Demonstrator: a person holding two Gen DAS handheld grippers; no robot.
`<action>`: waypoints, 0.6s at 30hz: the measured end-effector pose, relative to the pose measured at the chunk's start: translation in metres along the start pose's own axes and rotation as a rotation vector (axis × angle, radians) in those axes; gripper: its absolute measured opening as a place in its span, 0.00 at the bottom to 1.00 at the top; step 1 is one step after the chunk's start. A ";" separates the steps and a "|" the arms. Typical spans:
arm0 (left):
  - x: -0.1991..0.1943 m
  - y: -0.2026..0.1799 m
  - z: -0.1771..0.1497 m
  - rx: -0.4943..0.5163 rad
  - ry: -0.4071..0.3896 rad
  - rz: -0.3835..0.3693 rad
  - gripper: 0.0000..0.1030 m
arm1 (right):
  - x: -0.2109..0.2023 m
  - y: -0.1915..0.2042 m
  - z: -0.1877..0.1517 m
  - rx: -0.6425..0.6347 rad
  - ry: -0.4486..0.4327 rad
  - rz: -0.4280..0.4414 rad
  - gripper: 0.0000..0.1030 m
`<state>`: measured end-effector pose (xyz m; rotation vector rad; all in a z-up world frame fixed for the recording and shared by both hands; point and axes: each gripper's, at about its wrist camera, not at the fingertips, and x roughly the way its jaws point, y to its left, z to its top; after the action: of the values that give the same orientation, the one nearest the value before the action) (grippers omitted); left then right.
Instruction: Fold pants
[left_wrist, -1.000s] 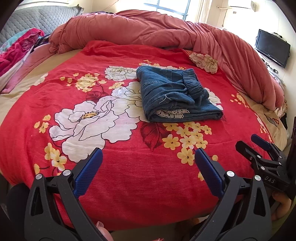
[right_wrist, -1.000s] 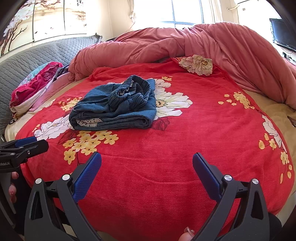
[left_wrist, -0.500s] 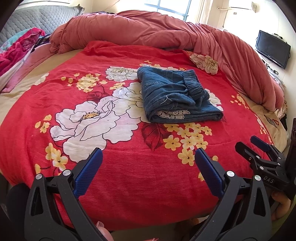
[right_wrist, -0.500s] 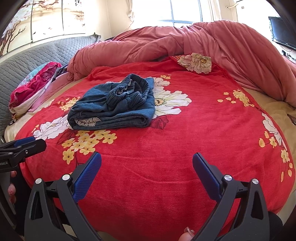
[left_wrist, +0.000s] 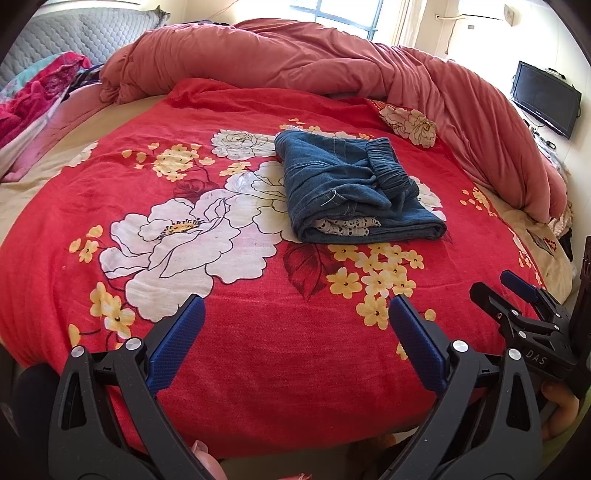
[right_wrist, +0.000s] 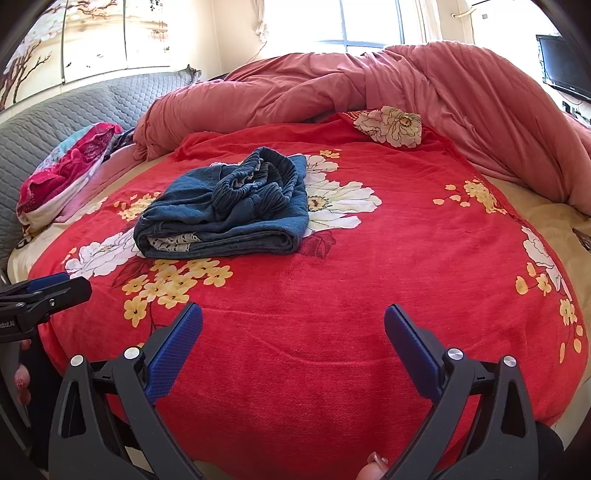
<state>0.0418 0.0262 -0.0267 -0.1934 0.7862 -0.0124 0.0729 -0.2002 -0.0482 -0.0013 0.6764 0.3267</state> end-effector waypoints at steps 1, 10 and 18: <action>0.000 0.000 0.000 -0.001 0.001 -0.001 0.91 | 0.000 0.000 0.000 -0.001 0.000 -0.001 0.95; 0.001 0.003 -0.001 -0.019 0.009 -0.019 0.91 | 0.002 0.000 0.000 -0.003 0.007 -0.014 0.95; -0.002 0.003 0.000 0.006 0.012 -0.022 0.91 | 0.004 0.000 0.001 -0.007 0.016 -0.035 0.95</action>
<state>0.0403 0.0299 -0.0255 -0.1969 0.7961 -0.0368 0.0766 -0.1992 -0.0505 -0.0225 0.6907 0.2951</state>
